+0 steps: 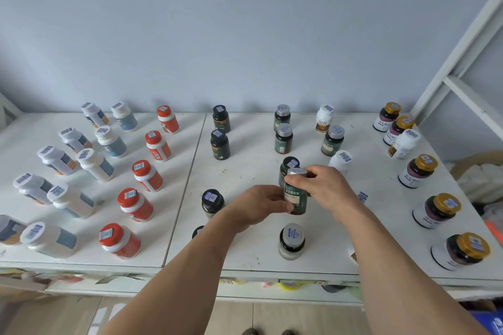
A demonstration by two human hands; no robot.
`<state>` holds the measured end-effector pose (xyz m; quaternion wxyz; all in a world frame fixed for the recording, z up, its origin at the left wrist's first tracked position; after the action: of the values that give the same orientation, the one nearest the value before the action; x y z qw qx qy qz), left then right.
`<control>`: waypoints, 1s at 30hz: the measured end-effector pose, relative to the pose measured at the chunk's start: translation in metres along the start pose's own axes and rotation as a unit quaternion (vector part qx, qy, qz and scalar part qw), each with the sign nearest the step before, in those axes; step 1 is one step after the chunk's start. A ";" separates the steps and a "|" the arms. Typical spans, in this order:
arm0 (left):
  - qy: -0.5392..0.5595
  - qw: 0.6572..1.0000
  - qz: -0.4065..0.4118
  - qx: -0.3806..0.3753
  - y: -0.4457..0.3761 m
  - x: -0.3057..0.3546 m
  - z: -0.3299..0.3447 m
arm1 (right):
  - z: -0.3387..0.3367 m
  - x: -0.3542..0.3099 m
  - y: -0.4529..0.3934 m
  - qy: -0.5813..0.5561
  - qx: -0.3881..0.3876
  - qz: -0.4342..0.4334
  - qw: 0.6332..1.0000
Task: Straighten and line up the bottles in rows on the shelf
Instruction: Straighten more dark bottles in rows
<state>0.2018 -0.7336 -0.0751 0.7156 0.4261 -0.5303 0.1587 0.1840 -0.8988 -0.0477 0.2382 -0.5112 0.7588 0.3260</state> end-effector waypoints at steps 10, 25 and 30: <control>0.013 1.000 -0.007 -0.009 -0.003 0.001 -0.002 | 0.002 0.000 -0.003 -0.012 -0.003 0.000 1.000; -0.494 0.867 0.030 0.058 -0.007 0.015 -0.016 | 0.035 0.016 0.006 -0.005 -0.053 -0.022 0.998; -0.499 0.864 0.045 0.051 -0.008 0.010 -0.018 | 0.038 0.019 0.010 0.013 -0.052 -0.024 0.998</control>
<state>0.2225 -0.7262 -0.0705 0.3243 0.4602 -0.8263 -0.0160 0.1683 -0.8801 -0.0841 0.2091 -0.5452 0.7314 0.3522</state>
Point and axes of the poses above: each hand's wrist, its own y-axis away from the middle knuckle, its own z-axis out of the palm, x = y × z, the point moved 5 cm from there along -y, towards the middle knuckle, and after that the axes turned 13 degrees about y, right-handed, at the moved point
